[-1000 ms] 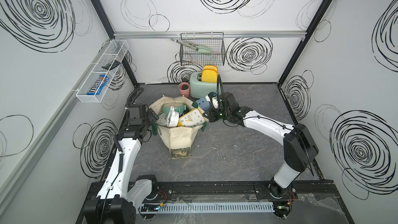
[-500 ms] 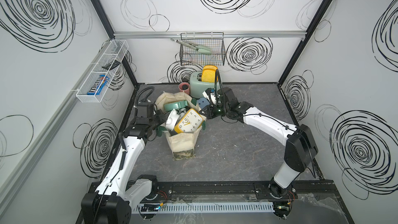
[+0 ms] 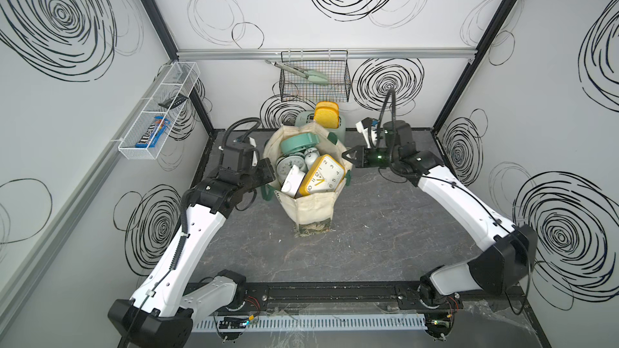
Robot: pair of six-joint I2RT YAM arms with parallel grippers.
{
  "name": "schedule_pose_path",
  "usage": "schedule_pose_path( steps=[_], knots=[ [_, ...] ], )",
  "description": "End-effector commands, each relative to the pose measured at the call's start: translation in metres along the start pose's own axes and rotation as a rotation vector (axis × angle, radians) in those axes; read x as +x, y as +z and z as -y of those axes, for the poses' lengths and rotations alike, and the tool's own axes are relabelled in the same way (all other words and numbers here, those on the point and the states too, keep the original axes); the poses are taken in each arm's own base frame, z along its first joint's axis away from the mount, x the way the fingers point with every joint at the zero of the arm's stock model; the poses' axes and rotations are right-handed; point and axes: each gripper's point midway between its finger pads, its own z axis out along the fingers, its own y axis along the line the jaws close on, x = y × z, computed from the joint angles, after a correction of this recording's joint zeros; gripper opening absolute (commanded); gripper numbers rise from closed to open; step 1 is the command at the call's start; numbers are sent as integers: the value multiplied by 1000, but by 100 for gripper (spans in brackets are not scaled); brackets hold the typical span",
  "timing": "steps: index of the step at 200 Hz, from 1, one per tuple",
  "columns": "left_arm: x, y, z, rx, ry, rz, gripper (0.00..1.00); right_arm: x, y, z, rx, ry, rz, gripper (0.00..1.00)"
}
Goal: Put the alarm clock into the canvas bag
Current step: Pick up the canvas bag from the center of the board, then place the canvas bag at the center of the board.
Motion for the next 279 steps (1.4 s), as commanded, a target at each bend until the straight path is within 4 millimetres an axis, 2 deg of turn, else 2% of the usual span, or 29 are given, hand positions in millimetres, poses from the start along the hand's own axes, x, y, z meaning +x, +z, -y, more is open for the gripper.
schedule_pose_path(
  steps=[1,27,53,82,112,166,209,212,231,251,279],
  knots=[
    [-50,-30,97,295,64,207,0,-66,-81,-19,-32,-107,291,0],
    [-24,-11,149,373,124,144,0,-66,-117,22,73,-52,346,0],
    [2,12,185,421,167,92,0,-55,-140,60,171,2,375,0],
    [29,43,205,462,194,20,0,-38,-147,98,296,37,393,0],
    [41,64,217,495,237,-13,0,-29,-144,110,274,65,396,0],
    [68,92,197,473,201,-47,0,-13,-126,122,211,94,395,0],
    [70,91,186,464,154,-31,2,-9,-116,131,195,128,377,0],
    [71,91,185,466,151,-30,7,-9,-116,132,196,130,378,0],
    [72,87,183,476,155,-27,23,-7,-116,136,206,148,382,0],
    [70,86,177,445,186,-19,39,-3,-116,140,230,175,378,6],
    [66,83,167,403,221,-17,54,4,-118,147,269,199,378,17]
  ],
)
